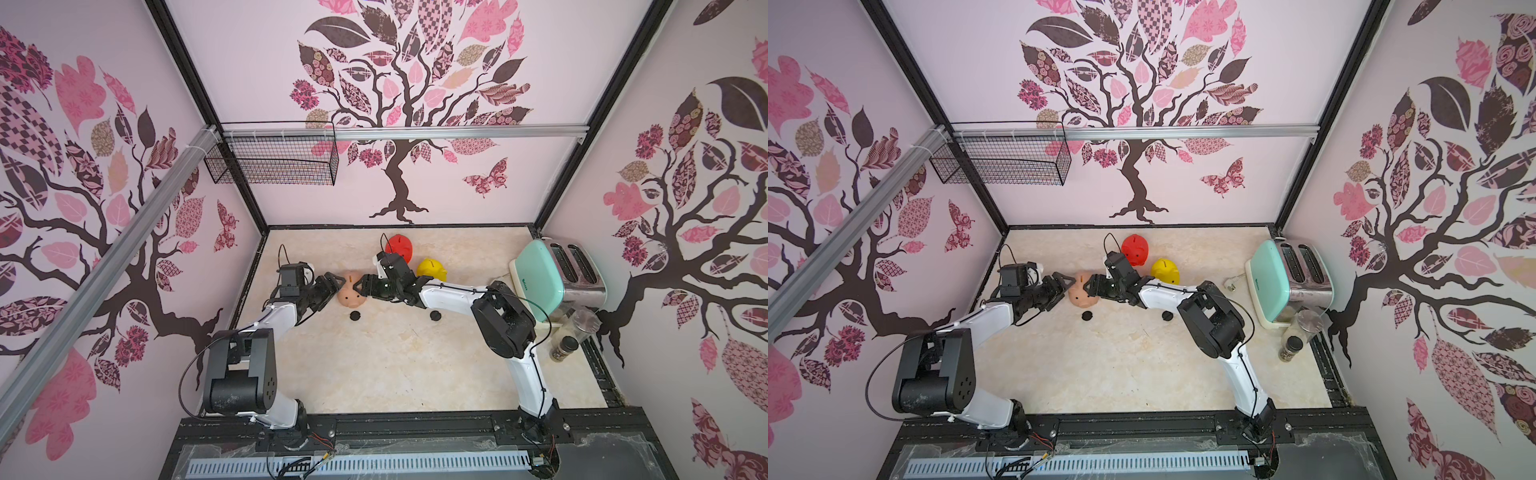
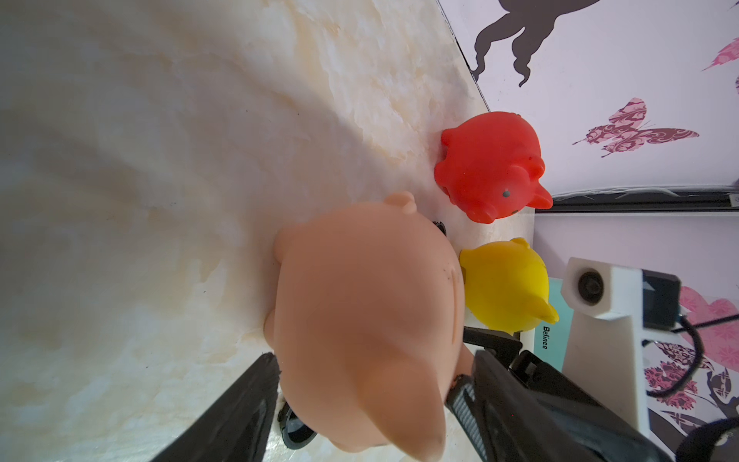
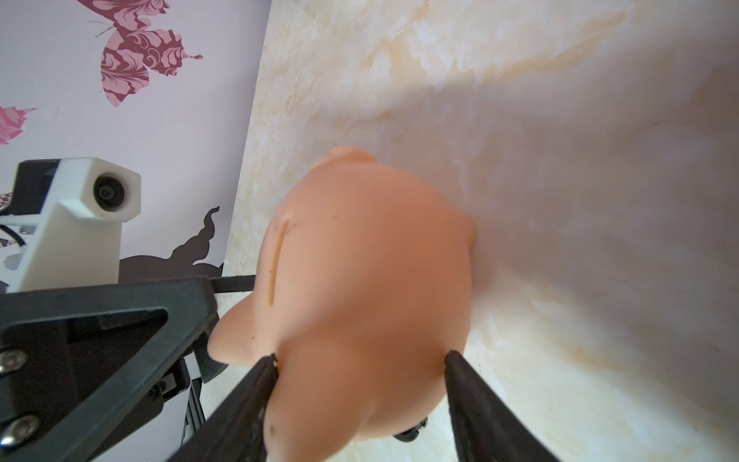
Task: Close piggy banks
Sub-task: Turn over the piggy bank at the center of the board.
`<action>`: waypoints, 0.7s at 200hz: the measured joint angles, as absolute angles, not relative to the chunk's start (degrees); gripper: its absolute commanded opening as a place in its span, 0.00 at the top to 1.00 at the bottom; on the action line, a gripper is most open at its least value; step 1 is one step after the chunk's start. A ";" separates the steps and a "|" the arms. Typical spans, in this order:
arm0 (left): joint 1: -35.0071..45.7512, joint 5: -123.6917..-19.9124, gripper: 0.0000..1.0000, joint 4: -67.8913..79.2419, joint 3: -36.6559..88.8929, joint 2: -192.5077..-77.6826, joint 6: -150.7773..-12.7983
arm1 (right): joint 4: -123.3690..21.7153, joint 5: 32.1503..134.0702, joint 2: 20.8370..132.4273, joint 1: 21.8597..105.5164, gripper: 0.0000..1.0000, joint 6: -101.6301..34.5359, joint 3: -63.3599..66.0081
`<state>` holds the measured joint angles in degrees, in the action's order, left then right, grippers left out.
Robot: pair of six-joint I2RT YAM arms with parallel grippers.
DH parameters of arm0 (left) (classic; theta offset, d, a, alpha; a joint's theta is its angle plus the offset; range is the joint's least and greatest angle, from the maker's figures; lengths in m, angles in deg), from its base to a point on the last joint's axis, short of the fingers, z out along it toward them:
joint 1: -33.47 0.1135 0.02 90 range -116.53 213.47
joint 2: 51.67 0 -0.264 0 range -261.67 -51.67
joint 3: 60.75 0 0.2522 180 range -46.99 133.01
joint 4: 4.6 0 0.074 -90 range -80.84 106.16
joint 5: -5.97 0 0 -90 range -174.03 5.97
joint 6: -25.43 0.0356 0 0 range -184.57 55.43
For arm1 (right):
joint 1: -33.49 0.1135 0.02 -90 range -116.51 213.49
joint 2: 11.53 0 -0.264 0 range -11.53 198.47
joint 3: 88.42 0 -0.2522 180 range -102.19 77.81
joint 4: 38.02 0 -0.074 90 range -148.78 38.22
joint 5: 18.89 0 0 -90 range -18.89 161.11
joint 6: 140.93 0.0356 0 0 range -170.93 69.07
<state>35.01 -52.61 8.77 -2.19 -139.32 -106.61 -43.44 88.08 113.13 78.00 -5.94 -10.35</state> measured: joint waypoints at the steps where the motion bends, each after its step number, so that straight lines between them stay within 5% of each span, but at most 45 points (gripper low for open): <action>1: 35.01 -52.61 0.23 8.77 -2.19 -139.35 -106.61 | -43.42 88.11 113.13 78.00 0.34 -5.94 -10.35; 140: 34.53 -51.83 0.24 8.80 -1.99 -139.56 -106.59 | -42.50 89.46 113.13 77.47 0.41 -5.22 -10.32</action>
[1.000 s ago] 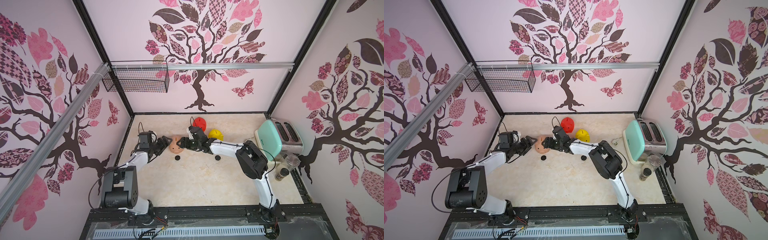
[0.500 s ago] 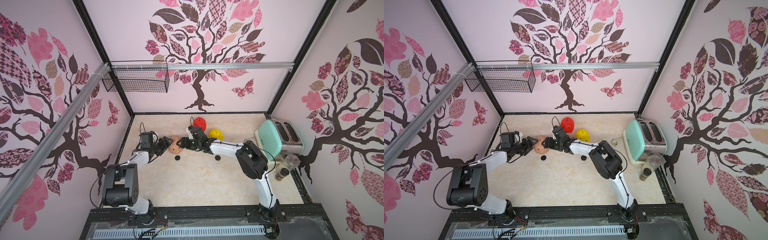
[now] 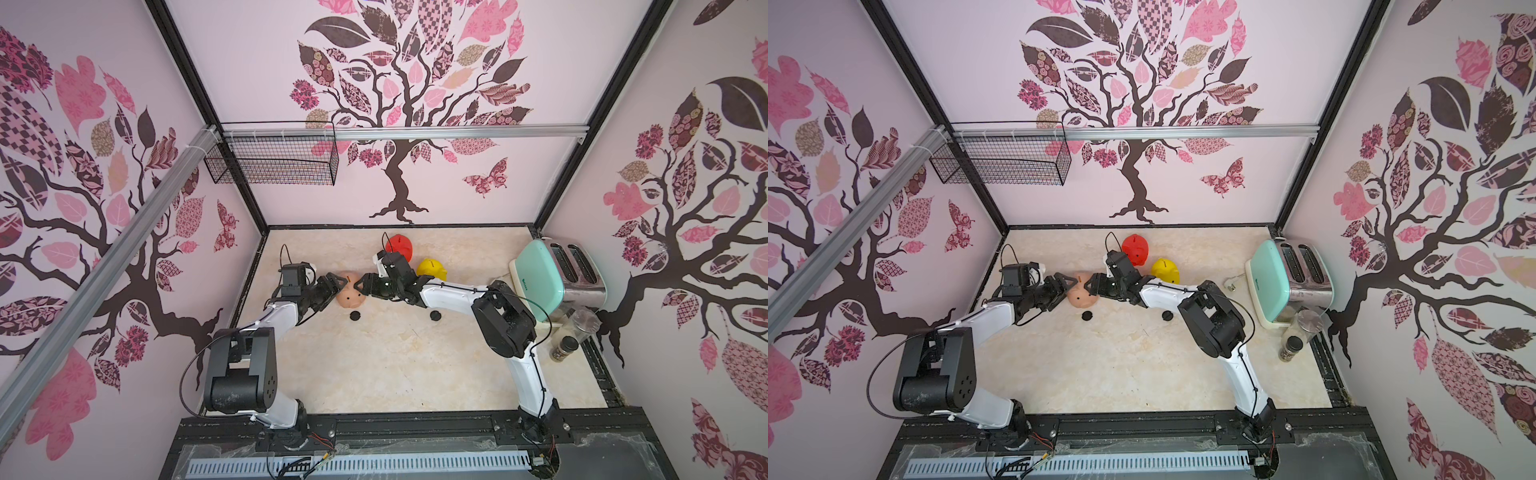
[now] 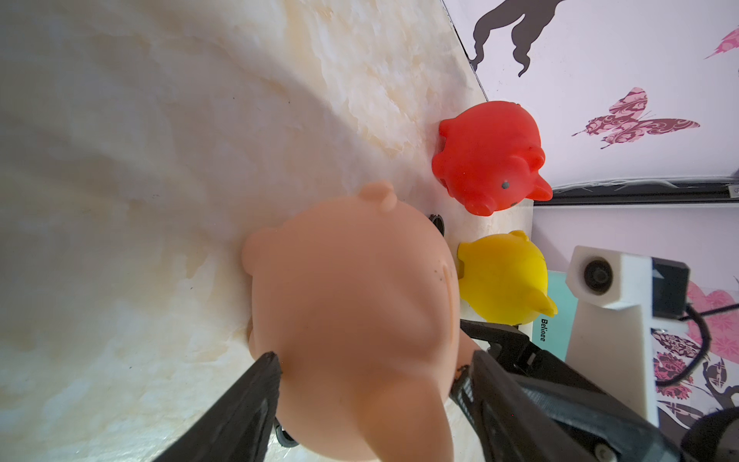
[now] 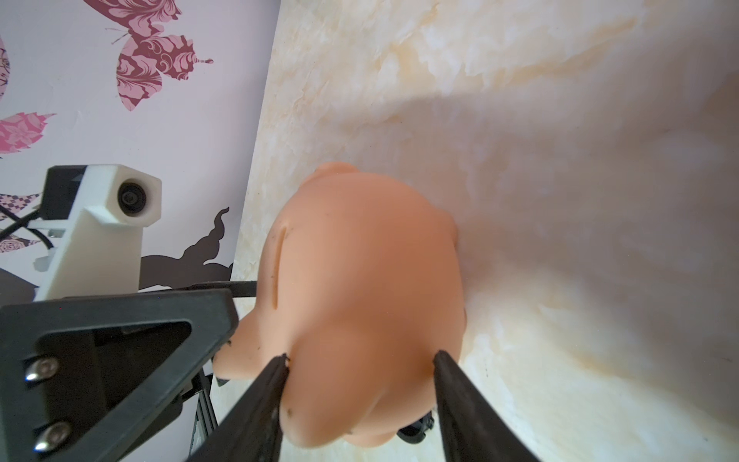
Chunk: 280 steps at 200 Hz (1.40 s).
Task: Close piggy banks
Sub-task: Turn over the piggy bank at the center of the board.
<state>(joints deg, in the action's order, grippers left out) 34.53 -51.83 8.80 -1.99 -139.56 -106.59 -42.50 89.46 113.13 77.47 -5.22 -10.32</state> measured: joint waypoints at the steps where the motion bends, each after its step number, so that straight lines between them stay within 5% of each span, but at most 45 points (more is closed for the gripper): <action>1: 34.53 -51.80 0.24 8.80 -1.99 -139.56 -106.59 | -42.50 89.46 113.13 77.47 0.41 -5.22 -10.32; 280: 33.77 -53.14 0.20 12.47 -1.51 -137.97 -106.13 | -36.27 93.33 111.77 73.82 0.42 -2.92 -5.01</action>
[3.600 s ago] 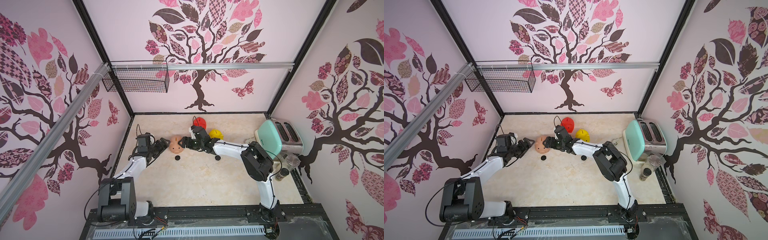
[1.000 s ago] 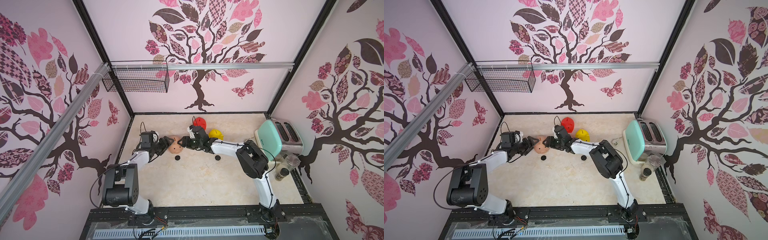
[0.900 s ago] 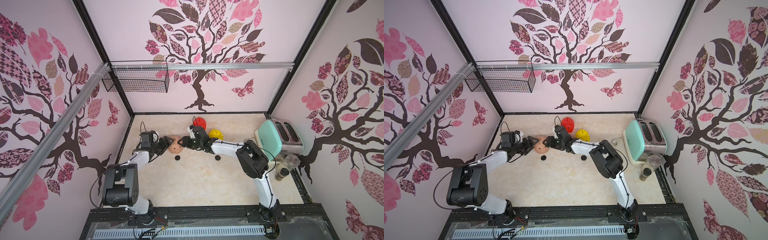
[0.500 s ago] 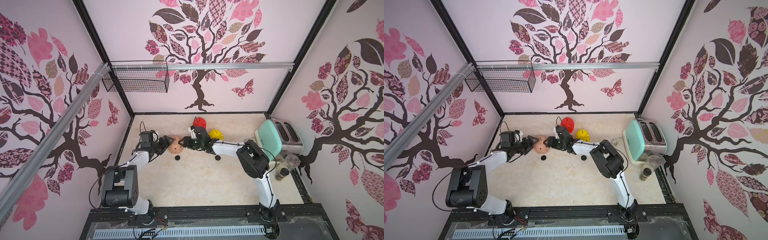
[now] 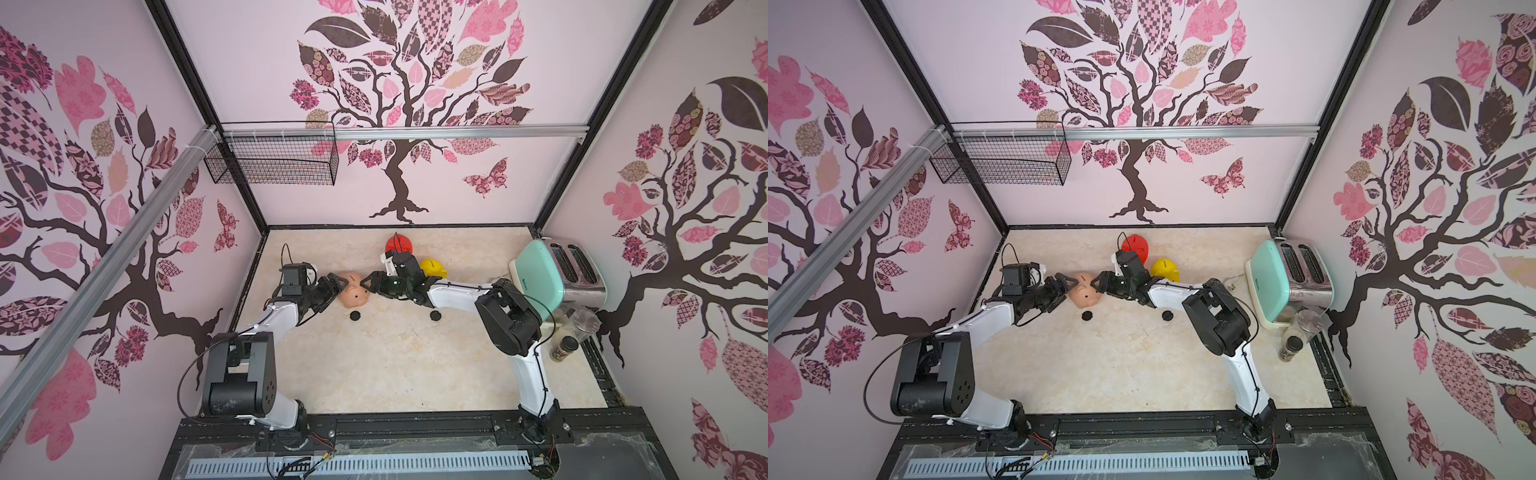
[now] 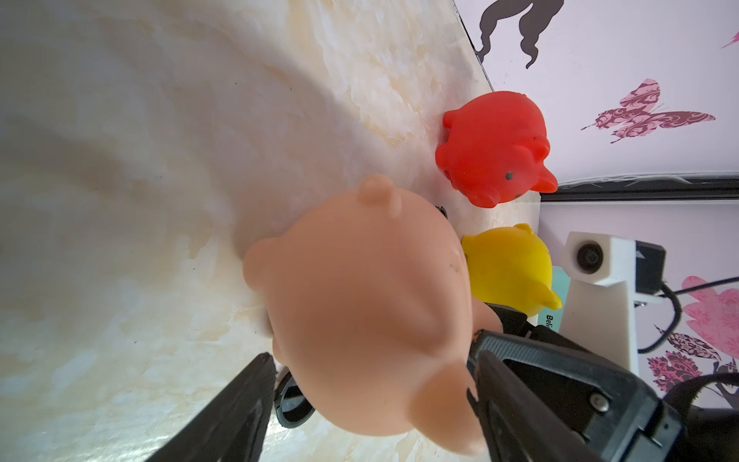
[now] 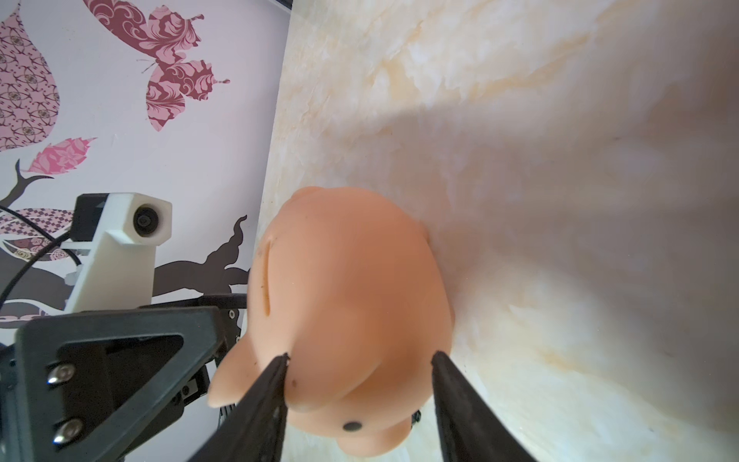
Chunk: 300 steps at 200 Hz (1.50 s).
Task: Close piggy banks
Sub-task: Turn over the piggy bank at the center of the board.
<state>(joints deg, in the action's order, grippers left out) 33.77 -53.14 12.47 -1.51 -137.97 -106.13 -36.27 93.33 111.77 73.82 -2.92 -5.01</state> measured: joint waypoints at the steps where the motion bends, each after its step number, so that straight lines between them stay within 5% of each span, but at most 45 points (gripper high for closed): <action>1: 33.77 -53.11 0.20 12.47 -1.51 -137.97 -106.13 | -36.27 93.33 111.77 73.82 0.42 -2.92 -5.01; 300: 32.41 -52.87 0.18 13.26 3.49 -142.65 -105.25 | -40.49 94.27 114.99 70.59 0.41 -3.38 -5.14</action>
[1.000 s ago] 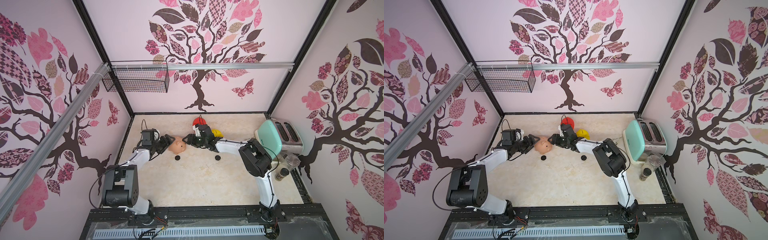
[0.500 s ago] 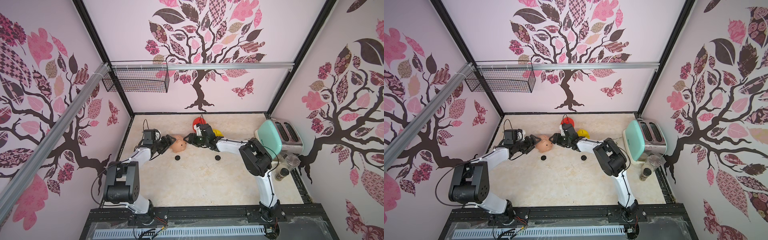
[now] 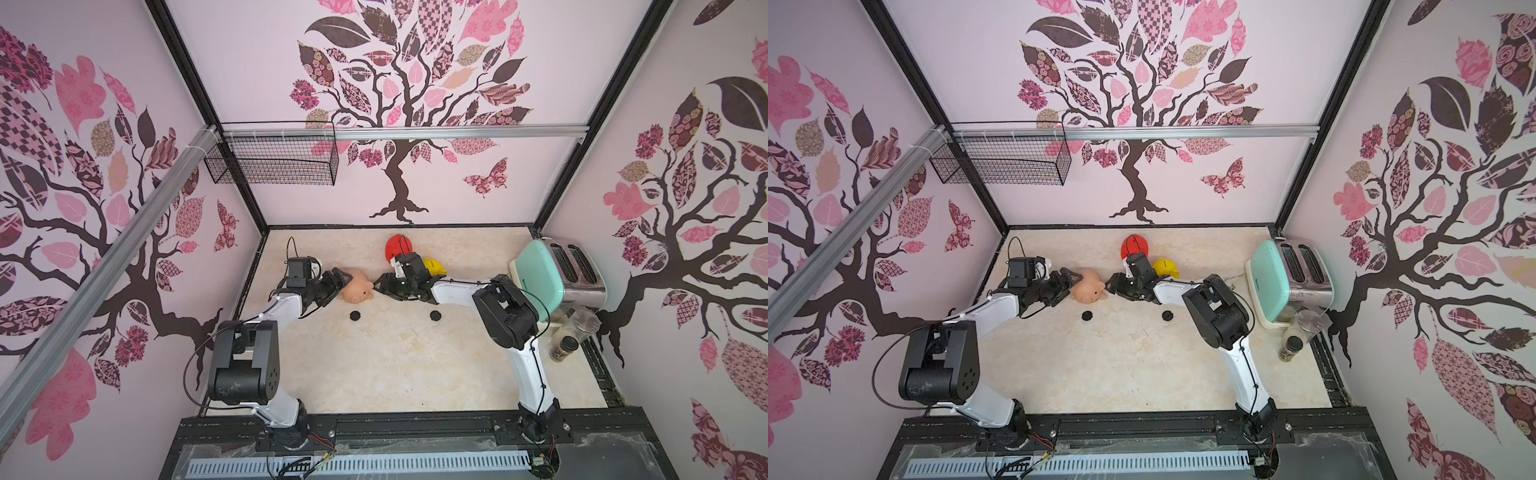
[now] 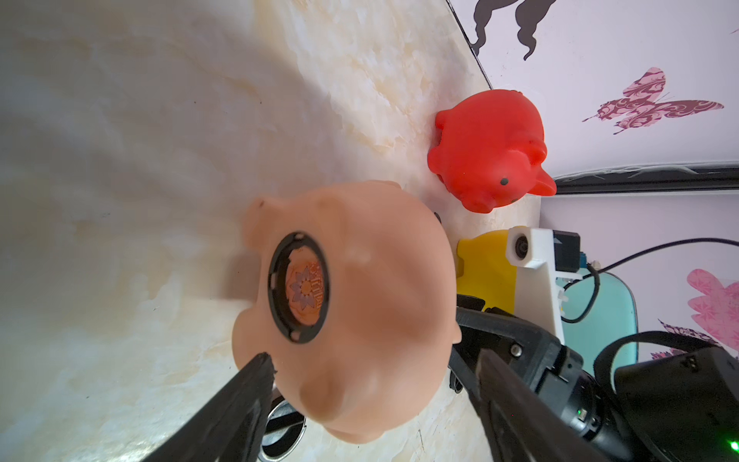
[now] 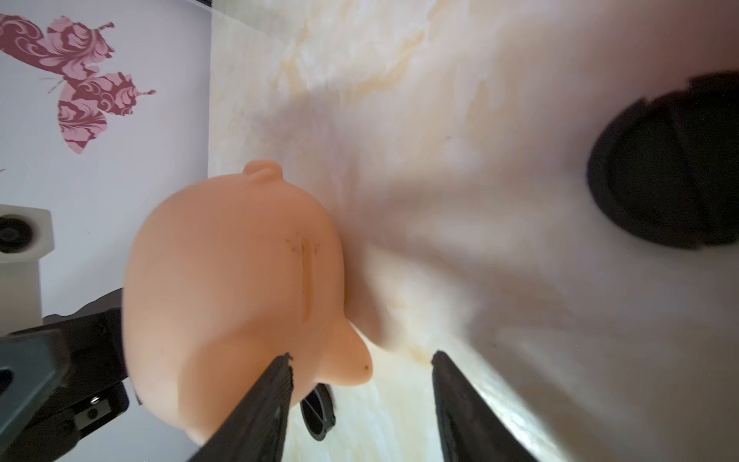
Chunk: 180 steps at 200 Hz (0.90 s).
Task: Close piggy banks
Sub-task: Turn over the piggy bank at the center of the board.
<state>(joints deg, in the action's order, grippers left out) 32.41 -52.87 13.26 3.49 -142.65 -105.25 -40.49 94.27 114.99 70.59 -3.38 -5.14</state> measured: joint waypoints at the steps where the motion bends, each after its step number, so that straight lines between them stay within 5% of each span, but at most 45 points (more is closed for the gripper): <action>1: 32.41 -52.87 0.18 13.26 3.49 -142.67 -105.25 | -40.49 94.27 114.99 70.59 0.41 -3.38 -5.14; 180: 32.41 -52.50 0.17 14.13 2.12 -140.81 -105.28 | -43.77 91.89 107.80 70.59 0.34 -4.87 -5.01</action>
<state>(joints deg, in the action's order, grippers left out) 32.41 -52.50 14.13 2.12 -140.81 -105.28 -43.77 91.89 107.80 70.59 -4.87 -5.01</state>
